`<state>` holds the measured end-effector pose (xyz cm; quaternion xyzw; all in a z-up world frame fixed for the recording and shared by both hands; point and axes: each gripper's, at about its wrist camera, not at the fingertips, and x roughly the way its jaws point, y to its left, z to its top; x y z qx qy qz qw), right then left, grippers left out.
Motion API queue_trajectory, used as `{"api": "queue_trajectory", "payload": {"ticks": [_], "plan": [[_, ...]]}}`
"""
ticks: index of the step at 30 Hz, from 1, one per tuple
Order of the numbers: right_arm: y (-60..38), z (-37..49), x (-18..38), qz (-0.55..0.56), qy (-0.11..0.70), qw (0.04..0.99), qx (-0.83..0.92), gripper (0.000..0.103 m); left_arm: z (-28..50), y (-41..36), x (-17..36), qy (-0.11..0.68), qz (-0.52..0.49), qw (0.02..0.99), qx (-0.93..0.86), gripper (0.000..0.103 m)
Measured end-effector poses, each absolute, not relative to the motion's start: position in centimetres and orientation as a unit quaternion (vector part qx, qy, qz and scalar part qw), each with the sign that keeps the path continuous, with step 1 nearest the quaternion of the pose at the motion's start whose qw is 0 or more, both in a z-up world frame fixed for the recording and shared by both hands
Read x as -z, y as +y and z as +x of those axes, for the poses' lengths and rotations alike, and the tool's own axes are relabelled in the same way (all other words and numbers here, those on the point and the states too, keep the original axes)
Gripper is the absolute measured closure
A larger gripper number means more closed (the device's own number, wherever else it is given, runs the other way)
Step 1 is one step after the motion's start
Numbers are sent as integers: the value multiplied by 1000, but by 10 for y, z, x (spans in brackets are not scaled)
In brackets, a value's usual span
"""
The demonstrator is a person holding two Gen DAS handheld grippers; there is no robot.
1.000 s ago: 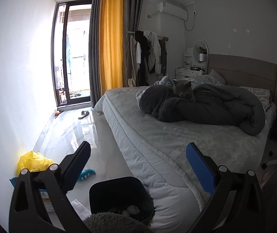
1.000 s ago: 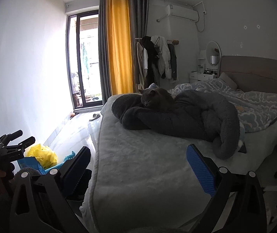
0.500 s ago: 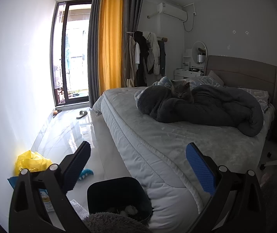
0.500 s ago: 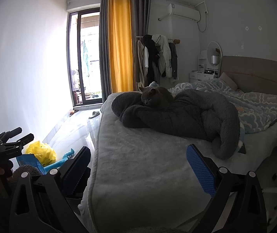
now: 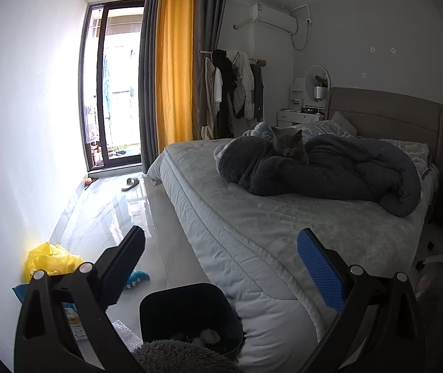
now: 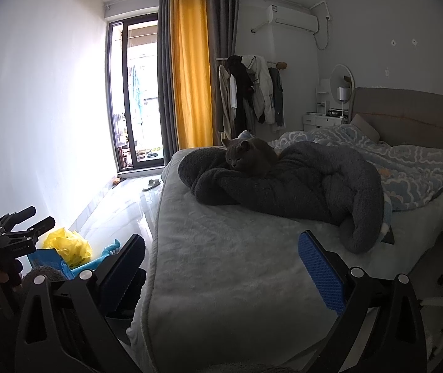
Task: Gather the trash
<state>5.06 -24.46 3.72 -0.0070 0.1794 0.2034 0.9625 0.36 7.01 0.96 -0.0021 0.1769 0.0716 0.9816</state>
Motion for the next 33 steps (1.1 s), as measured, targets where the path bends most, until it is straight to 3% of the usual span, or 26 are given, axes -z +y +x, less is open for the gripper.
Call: {"api": "queue_trajectory", "payload": {"ticks": [33], "plan": [[-240, 45, -36, -4, 181, 963, -199, 3, 4, 70, -10, 177, -2, 982, -71, 3]]}}
